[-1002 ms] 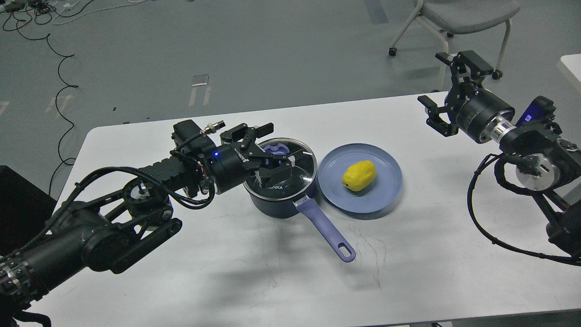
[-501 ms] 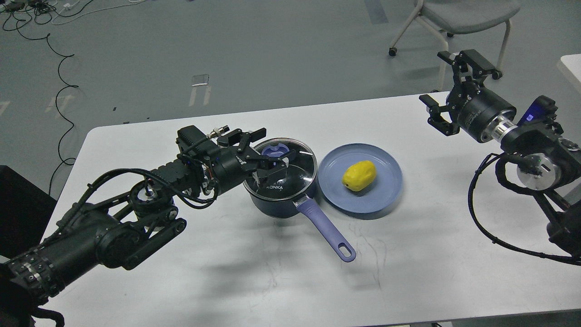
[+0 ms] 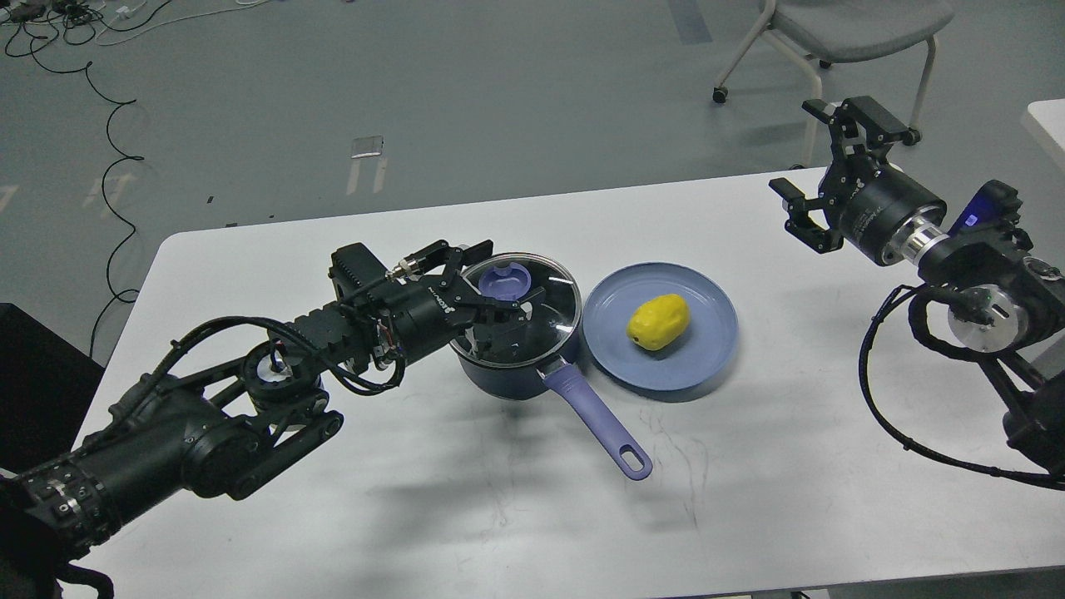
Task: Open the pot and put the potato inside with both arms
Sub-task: 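Close the left gripper on the lid knob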
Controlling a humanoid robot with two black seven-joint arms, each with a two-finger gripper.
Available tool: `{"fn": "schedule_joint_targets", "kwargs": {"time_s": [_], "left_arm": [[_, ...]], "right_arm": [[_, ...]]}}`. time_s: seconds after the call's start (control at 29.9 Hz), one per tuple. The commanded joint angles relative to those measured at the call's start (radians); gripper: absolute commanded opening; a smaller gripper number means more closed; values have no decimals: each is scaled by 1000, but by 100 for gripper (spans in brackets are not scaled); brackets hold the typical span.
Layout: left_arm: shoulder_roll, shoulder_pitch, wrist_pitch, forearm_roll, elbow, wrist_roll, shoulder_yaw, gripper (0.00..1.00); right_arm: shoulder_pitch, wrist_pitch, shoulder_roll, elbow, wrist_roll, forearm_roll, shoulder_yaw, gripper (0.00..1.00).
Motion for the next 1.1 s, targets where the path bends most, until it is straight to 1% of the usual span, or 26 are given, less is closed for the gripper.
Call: {"fn": "schedule_joint_targets", "kwargs": {"time_s": [0.0, 0.17, 0.23, 0.57, 0.63, 0.73, 0.77, 0.84, 0.9, 1.07], "left_arm": [[-2, -1, 2, 3, 21, 1, 1, 98], [-7, 2, 4, 3, 33, 1, 5, 98], [-7, -1, 4, 3, 38, 1, 27, 98], [-8, -3, 8, 3, 50, -1, 28, 97], [-16, -3, 34, 5, 67, -2, 30, 90], [-19, -3, 39, 3, 72, -4, 30, 84], [-19, -1, 39, 3, 72, -8, 31, 78], [-18, -3, 39, 3, 72, -25, 40, 77], [-18, -6, 40, 3, 72, -56, 66, 77], [-18, -8, 40, 3, 72, -56, 67, 77]], "right_arm": [[-2, 0, 0, 0, 0, 0, 0, 100], [-3, 0, 0, 2, 0, 0, 0, 100], [-8, 0, 0, 2, 0, 0, 0, 100], [-14, 0, -3, 2, 0, 0, 0, 100], [-15, 1, -3, 0, 0, 0, 0, 100], [-15, 1, -3, 0, 0, 0, 0, 100], [-15, 1, -3, 0, 0, 0, -2, 100], [-15, 1, -3, 0, 0, 0, -2, 100], [-17, 1, -3, 0, 0, 0, -2, 100], [-19, 1, -3, 0, 0, 0, -2, 100]]}}
